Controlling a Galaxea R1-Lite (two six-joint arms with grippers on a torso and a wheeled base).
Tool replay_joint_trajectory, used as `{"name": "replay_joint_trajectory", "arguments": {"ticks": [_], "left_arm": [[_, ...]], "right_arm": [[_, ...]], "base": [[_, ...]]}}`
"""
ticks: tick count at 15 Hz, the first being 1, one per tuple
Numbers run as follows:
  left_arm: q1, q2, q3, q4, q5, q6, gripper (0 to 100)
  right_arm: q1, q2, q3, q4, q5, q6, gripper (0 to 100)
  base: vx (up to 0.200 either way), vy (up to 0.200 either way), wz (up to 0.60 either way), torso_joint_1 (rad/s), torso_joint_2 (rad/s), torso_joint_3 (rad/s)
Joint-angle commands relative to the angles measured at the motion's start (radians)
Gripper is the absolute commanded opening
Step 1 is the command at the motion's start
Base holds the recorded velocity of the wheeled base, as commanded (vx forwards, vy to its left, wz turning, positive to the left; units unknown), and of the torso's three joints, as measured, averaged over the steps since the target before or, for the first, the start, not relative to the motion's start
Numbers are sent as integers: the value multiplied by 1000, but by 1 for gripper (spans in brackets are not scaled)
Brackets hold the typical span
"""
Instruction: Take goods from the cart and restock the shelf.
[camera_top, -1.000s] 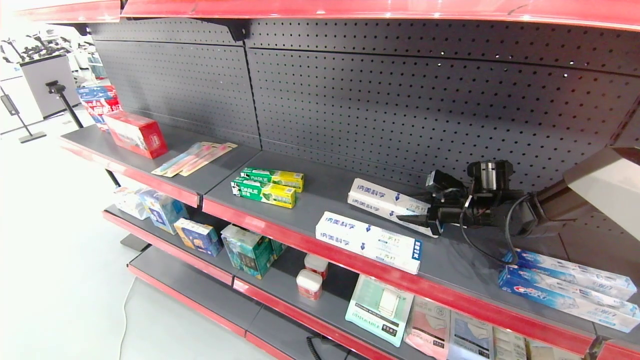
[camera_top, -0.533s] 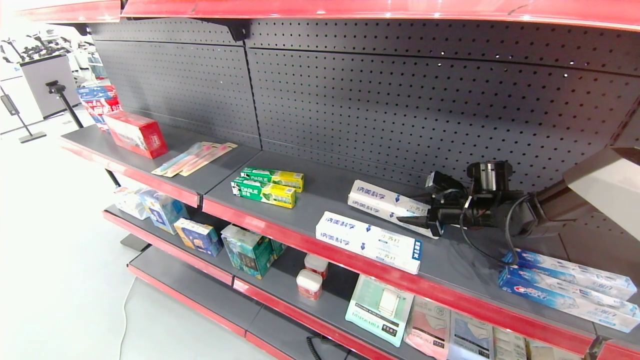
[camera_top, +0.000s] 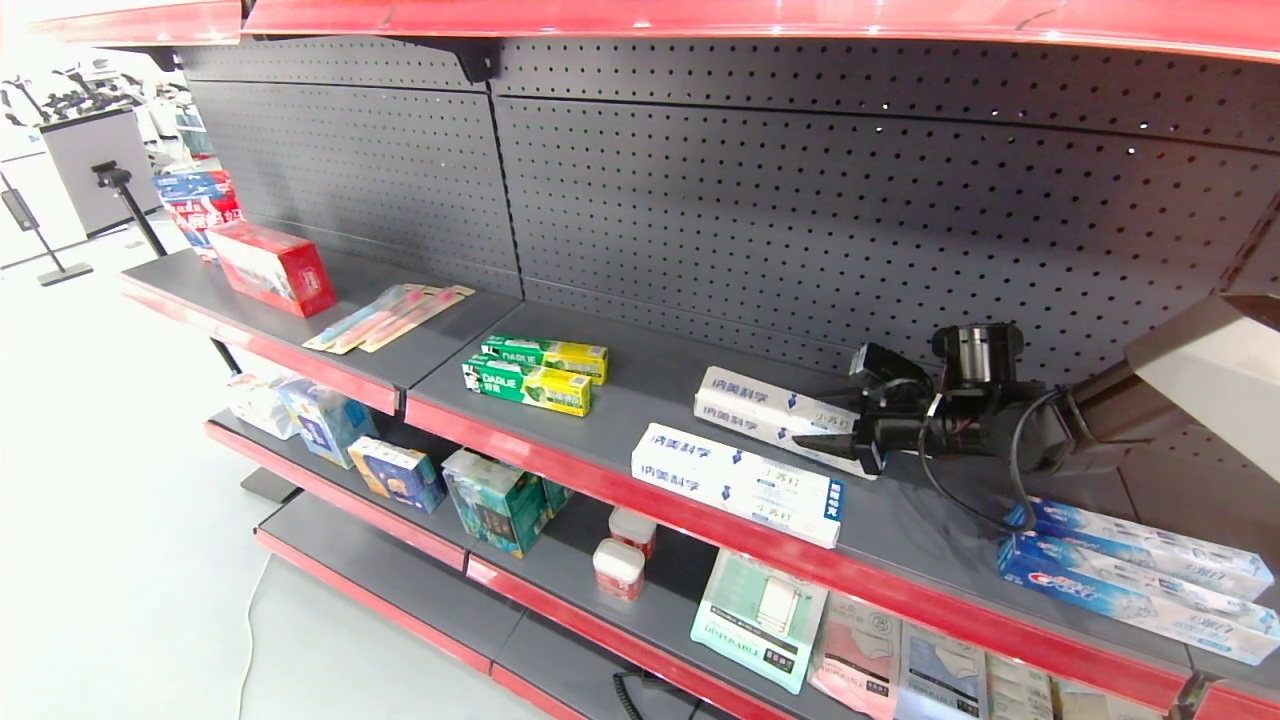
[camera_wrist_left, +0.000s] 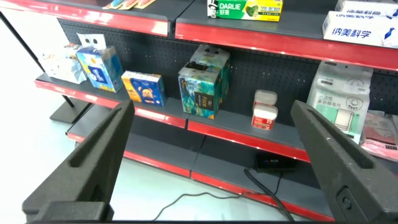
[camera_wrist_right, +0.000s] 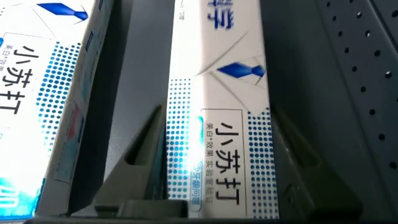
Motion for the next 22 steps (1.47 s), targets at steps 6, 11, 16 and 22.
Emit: {"name": "replay_joint_trajectory", "arguments": {"ticks": [6, 11, 16, 22], "left_arm": [[0, 1, 0, 0, 0, 0, 100], [0, 1, 0, 0, 0, 0, 100], [0, 1, 0, 0, 0, -1, 100], [0, 1, 0, 0, 0, 0, 100]], "right_arm": [[-3, -8, 8, 14, -1, 5, 100], [-29, -76, 72, 22, -23, 66, 100], [-61, -110, 164, 20, -63, 97, 100], [-75, -146, 190, 20, -87, 184, 100]], "base": [[0, 0, 0, 0, 0, 0], [0, 0, 0, 0, 0, 0], [0, 0, 0, 0, 0, 0], [0, 0, 0, 0, 0, 0]]}}
